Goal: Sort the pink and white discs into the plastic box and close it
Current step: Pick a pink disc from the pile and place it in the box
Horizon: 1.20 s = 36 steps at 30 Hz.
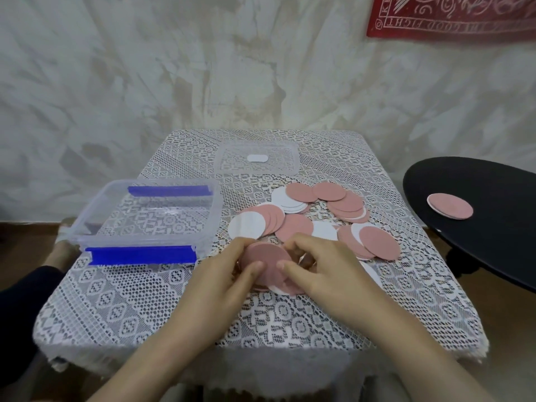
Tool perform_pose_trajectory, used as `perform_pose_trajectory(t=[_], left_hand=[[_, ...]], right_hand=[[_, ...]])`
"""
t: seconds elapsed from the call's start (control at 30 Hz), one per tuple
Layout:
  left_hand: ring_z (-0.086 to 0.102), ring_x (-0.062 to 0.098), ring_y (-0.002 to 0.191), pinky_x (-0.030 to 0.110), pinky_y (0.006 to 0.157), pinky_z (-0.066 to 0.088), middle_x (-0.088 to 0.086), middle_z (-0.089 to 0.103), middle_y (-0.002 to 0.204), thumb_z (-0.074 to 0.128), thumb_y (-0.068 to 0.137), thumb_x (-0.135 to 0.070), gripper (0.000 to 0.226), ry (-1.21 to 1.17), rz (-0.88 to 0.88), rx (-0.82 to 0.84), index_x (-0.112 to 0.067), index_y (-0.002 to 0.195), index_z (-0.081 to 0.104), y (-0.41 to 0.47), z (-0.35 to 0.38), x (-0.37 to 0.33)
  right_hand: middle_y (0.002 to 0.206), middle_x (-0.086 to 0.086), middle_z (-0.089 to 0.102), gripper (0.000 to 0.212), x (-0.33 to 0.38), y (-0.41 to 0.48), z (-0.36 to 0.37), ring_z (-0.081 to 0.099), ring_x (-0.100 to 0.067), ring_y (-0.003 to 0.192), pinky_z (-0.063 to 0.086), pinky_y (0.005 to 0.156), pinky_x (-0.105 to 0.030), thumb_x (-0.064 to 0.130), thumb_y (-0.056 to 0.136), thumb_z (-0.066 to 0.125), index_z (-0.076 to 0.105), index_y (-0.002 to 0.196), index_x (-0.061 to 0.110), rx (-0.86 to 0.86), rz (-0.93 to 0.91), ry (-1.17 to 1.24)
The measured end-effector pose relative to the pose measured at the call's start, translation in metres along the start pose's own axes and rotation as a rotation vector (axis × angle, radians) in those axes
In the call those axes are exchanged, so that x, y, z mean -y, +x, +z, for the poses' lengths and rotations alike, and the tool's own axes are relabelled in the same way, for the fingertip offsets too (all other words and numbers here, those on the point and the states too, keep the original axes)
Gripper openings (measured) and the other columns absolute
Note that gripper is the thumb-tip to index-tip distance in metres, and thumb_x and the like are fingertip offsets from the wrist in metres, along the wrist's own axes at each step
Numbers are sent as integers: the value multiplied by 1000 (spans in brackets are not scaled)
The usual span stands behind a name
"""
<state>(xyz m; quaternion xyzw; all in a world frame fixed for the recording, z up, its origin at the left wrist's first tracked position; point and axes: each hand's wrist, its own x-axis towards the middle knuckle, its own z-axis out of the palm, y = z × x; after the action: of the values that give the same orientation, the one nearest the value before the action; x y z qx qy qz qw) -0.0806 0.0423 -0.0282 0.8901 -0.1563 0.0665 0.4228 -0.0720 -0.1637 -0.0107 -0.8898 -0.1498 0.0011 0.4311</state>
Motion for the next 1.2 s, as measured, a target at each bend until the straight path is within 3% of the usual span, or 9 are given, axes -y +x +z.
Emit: perform_pose_trajectory(t=[0.07, 0.2, 0.37, 0.5, 0.6, 0.73, 0.87, 1.07, 1.2], left_hand=[[63, 4, 74, 32, 65, 51, -18, 68, 86, 56, 99, -38, 17, 30, 20, -8, -39, 116, 58, -7, -4, 4], [61, 2, 70, 18, 58, 42, -23, 65, 80, 56, 100, -32, 20, 72, 51, -29, -42, 118, 55, -18, -14, 8], [61, 4, 75, 25, 63, 46, -17, 68, 84, 48, 95, -44, 26, 141, 64, -38, -40, 120, 55, -26, -23, 17], [56, 1, 73, 20, 59, 38, -19, 61, 79, 52, 100, -32, 9, 175, 98, 2, -32, 108, 55, -31, -22, 21], [56, 7, 70, 26, 60, 40, -13, 61, 77, 54, 101, -27, 1, 126, 88, -15, -28, 102, 54, -31, -24, 21], [55, 11, 65, 34, 60, 42, -8, 59, 71, 53, 101, -29, 5, 129, 51, 29, -24, 98, 53, -28, -27, 23], [56, 13, 62, 40, 61, 46, -4, 62, 72, 56, 100, -30, 4, 8, 17, -17, -28, 97, 57, -21, -46, 17], [63, 10, 77, 29, 67, 51, -14, 69, 88, 61, 98, -28, 14, -97, -75, -135, -38, 107, 64, -3, -88, 13], [55, -1, 64, 24, 64, 43, -15, 67, 91, 64, 95, -29, 28, 16, -239, -266, -37, 122, 66, 3, -115, 44]], right_hand=[[76, 12, 65, 10, 5, -4, 6, 59, -6, 68, 47, 62, -25, 41, 94, 65, 61, 92, 32, -4, -51, -84], [77, 13, 65, 8, 15, -8, 18, 61, -6, 75, 48, 64, -26, 39, 99, 58, 57, 92, 42, -1, -120, -83], [76, 10, 65, 15, 21, -12, 30, 60, -8, 74, 47, 64, -28, 39, 100, 57, 53, 88, 48, -21, -175, -146], [70, 10, 58, 14, 20, -14, 36, 53, -11, 72, 41, 63, -32, 39, 101, 54, 49, 88, 35, 43, -180, -304], [71, 12, 58, 13, 22, -16, 37, 54, -11, 72, 39, 63, -25, 37, 99, 56, 52, 88, 33, -20, -198, -247], [67, 10, 55, 19, 24, -14, 41, 53, -11, 70, 38, 59, -25, 38, 99, 56, 51, 83, 28, 0, -179, -262], [79, 13, 68, 9, 38, -1, 38, 64, -6, 72, 52, 67, -34, 36, 98, 60, 64, 92, 31, -37, -140, -61], [77, 13, 68, 11, 67, 44, 43, 68, -11, 68, 57, 72, -49, 29, 96, 67, 64, 101, 39, -78, -149, 149], [82, 8, 71, 8, 79, 83, 75, 69, -15, 73, 58, 73, -52, 29, 96, 66, 66, 99, 37, 84, -107, 249]])
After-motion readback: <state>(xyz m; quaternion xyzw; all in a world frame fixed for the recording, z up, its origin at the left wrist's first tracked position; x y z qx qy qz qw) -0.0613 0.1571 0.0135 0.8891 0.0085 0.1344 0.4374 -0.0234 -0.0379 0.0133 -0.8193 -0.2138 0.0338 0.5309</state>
